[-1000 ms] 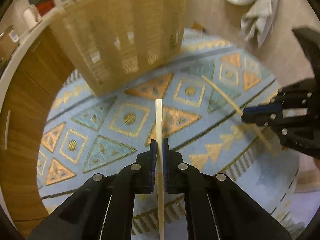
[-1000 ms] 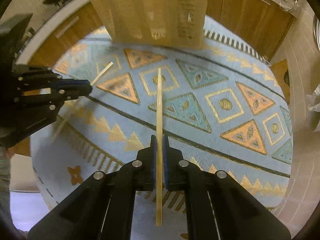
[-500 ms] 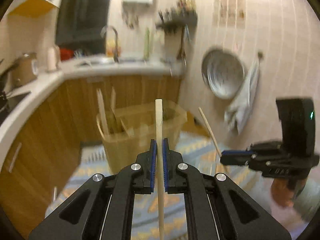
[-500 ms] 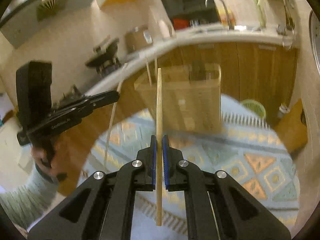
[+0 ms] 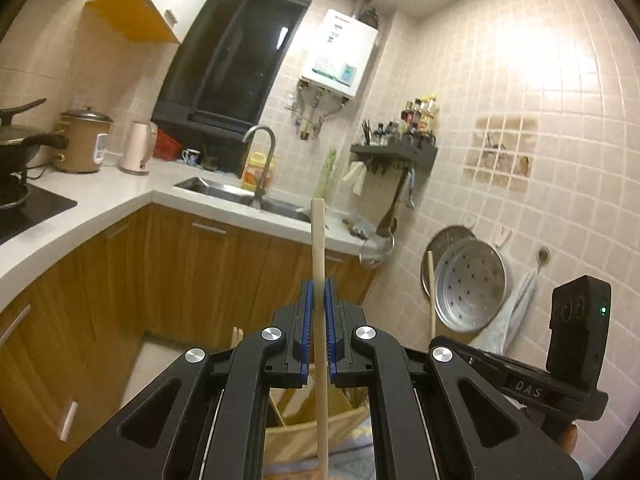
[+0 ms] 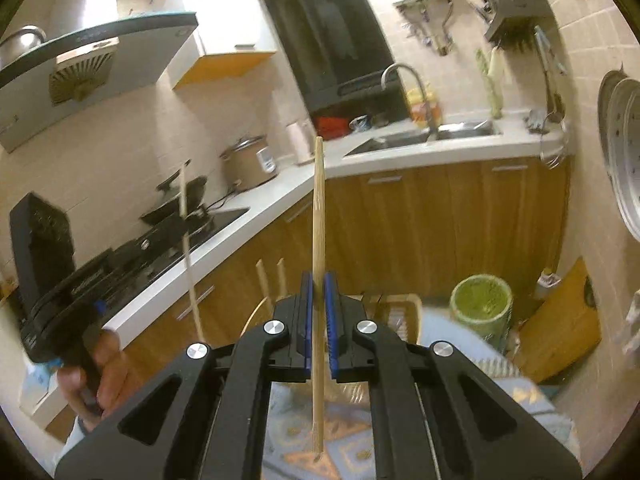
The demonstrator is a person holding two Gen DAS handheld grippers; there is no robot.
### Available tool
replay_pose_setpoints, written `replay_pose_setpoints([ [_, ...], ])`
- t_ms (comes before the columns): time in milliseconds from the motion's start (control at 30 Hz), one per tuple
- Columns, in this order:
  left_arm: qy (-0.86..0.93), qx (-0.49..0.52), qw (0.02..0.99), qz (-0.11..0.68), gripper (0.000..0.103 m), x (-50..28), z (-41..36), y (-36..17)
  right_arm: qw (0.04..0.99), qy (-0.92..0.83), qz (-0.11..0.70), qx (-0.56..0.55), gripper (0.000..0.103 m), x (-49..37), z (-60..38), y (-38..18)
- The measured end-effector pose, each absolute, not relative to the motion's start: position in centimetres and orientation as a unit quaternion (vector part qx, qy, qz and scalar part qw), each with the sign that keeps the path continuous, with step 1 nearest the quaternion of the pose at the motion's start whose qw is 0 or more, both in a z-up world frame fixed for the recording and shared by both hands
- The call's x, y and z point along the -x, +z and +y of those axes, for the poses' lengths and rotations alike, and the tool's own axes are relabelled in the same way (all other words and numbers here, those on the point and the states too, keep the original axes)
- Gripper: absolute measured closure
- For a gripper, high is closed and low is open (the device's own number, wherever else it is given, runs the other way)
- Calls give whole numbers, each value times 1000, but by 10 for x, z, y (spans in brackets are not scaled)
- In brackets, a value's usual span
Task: Organize utensils
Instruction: 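Carry both chopsticks over the holder and open both tools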
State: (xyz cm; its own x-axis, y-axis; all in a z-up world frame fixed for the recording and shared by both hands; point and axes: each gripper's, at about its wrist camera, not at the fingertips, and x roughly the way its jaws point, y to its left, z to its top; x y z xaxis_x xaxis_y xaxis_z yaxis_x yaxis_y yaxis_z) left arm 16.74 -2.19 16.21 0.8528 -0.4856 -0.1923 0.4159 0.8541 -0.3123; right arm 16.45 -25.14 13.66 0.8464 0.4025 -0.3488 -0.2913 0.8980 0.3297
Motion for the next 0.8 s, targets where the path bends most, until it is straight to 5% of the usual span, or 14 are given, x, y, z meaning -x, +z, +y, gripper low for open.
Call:
replay_pose_setpoints([
  [800,-84,101,990,60,99,-217,-41,117,988,32,120,-91,98,-221,-249,89],
])
